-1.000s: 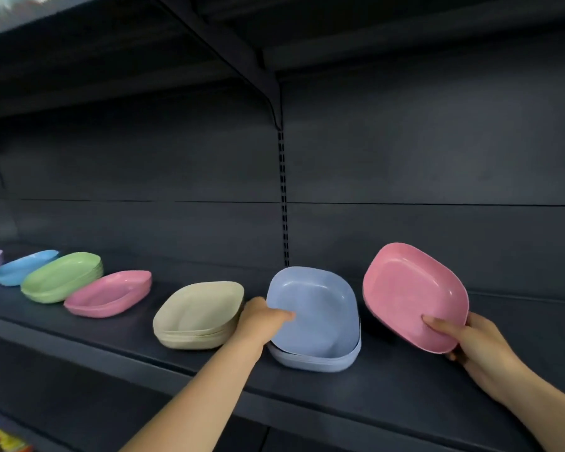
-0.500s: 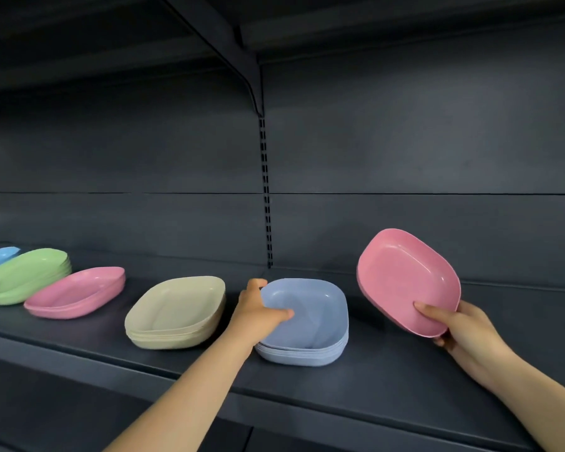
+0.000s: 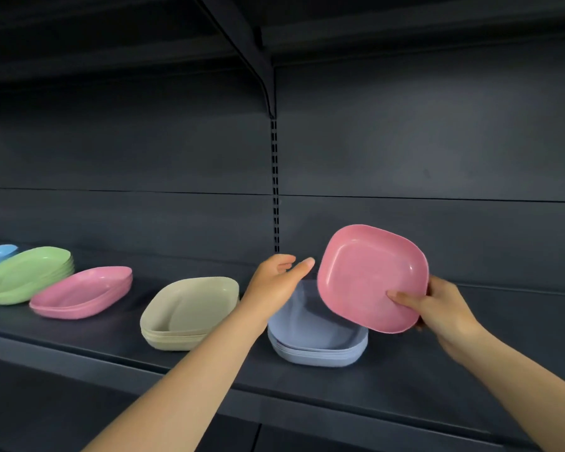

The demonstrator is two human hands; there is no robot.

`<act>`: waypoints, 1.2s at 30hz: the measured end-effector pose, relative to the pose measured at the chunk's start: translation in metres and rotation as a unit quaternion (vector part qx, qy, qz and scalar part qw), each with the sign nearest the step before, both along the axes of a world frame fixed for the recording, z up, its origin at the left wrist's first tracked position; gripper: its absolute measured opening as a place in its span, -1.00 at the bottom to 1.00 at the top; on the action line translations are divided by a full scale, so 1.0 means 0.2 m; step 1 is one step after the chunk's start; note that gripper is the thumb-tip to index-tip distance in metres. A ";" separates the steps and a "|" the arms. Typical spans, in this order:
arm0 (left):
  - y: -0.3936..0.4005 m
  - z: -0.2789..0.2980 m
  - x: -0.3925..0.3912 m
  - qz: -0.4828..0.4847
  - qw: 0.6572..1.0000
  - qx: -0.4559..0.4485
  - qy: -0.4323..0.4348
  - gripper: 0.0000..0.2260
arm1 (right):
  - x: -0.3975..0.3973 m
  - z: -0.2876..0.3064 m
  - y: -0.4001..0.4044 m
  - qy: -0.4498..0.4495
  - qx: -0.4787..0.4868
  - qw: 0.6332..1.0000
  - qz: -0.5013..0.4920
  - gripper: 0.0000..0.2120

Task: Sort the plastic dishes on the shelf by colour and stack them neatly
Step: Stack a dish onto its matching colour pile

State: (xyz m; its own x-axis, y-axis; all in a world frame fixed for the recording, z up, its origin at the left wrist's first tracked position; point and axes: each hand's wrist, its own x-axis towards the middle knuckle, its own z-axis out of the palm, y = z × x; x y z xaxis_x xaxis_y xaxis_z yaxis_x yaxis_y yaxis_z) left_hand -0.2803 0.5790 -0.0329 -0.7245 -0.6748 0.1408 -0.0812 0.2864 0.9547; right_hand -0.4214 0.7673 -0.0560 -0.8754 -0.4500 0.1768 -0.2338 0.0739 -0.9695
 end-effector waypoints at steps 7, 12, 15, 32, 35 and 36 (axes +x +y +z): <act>-0.25 0.11 0.24 0.055 0.994 0.030 0.092 -0.95 | 0.40 0.22 -0.51 0.053 -0.031 0.996 0.070 -0.80; -0.69 0.17 0.58 0.119 0.987 0.046 0.102 -0.91 | 0.73 0.25 -1.00 0.076 -0.041 0.990 0.112 -0.70; -0.96 0.16 0.78 0.148 0.983 0.047 0.097 -0.89 | 0.93 0.23 -1.30 0.065 -0.039 0.990 0.122 -0.72; -1.88 -0.16 1.17 0.101 0.977 -0.120 -0.147 -0.72 | 1.34 -0.12 -2.21 -0.068 0.067 0.995 0.024 -0.69; -1.89 -0.20 1.17 0.112 0.974 -0.139 -0.138 -0.74 | 1.35 -0.09 -2.19 -0.090 0.059 0.994 0.034 -0.61; -1.90 -0.21 1.16 0.114 0.974 -0.143 -0.135 -0.76 | 1.35 -0.09 -2.19 -0.088 0.060 0.994 0.032 -0.59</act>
